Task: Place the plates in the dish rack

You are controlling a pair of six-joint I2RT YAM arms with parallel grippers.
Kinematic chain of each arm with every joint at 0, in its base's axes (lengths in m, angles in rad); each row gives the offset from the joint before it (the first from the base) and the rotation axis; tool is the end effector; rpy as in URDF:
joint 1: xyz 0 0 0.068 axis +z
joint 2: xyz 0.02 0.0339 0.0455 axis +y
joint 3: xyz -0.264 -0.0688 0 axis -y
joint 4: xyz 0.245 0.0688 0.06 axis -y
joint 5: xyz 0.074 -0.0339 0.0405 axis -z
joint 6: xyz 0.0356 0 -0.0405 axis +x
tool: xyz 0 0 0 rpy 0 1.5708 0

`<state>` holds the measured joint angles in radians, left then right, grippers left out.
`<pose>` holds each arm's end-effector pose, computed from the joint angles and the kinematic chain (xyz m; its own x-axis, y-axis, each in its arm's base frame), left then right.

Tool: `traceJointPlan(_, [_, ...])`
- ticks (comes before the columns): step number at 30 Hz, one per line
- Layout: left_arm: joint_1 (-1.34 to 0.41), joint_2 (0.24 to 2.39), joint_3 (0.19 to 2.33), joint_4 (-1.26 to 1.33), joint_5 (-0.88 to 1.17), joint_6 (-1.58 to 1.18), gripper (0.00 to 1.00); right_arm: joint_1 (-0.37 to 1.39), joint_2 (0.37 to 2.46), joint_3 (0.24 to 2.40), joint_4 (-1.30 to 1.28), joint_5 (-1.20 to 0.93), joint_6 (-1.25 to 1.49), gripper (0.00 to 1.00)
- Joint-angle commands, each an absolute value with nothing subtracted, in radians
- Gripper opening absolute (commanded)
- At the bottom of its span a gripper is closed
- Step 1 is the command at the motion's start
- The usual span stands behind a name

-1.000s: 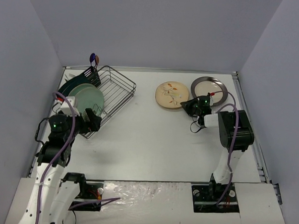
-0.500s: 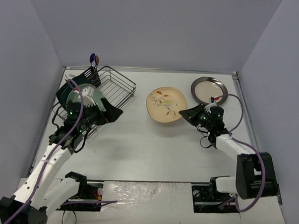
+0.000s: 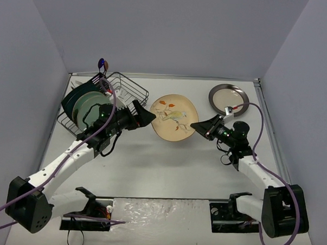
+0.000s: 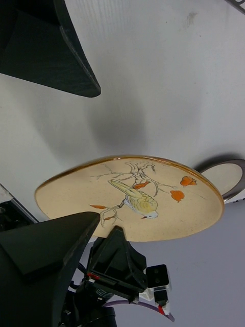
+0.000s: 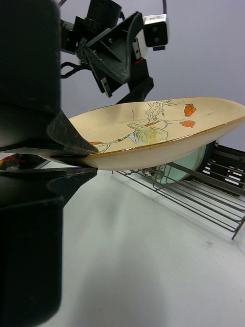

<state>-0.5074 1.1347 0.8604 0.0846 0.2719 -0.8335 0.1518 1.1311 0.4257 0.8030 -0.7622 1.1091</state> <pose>0.2287 -0.1381 0.3238 -0.6279 -0.4668 -0.6227 0.3476 0.5477 -0.7611 0.2259 0.0594 0.2489 -0.6632 0.5537 -0.5036 -0.4376 0.2590 0.8611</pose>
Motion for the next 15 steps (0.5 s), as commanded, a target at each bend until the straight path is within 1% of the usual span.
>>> traceJointPlan(1, [-0.563, 1.191, 0.976, 0.228, 0.219, -0.882, 0.87, 0.162, 1.058, 0.464, 1.069, -0.839, 1.179, 0.0])
traceJointPlan(5, [-0.594, 1.237, 1.002, 0.215, 0.219, -0.884, 0.79, 0.167, 1.048, 0.455, 1.078, -0.838, 1.181, 0.0])
traceJointPlan(6, [-0.597, 1.244, 1.004, 0.216, 0.219, -0.887, 0.75, 0.167, 1.048, 0.453, 1.08, -0.838, 1.18, 0.0])
traceJointPlan(7, [-0.602, 1.252, 1.005, 0.218, 0.218, -0.891, 0.68, 0.167, 1.048, 0.45, 1.084, -0.839, 1.178, 0.0])
traceJointPlan(8, [-0.607, 1.256, 1.006, 0.219, 0.22, -0.894, 0.67, 0.169, 1.048, 0.448, 1.085, -0.839, 1.175, 0.0])
traceJointPlan(10, [-0.612, 1.259, 1.012, 0.219, 0.218, -0.899, 0.49, 0.169, 1.048, 0.442, 1.08, -0.838, 1.166, 0.0])
traceJointPlan(13, [-0.616, 1.248, 1.014, 0.214, 0.204, -0.891, 0.26, 0.169, 1.048, 0.436, 1.066, -0.837, 1.147, 0.0])
traceJointPlan(15, [-0.615, 1.232, 1.015, 0.199, 0.187, -0.875, 0.05, 0.169, 1.046, 0.432, 1.041, -0.835, 1.125, 0.0])
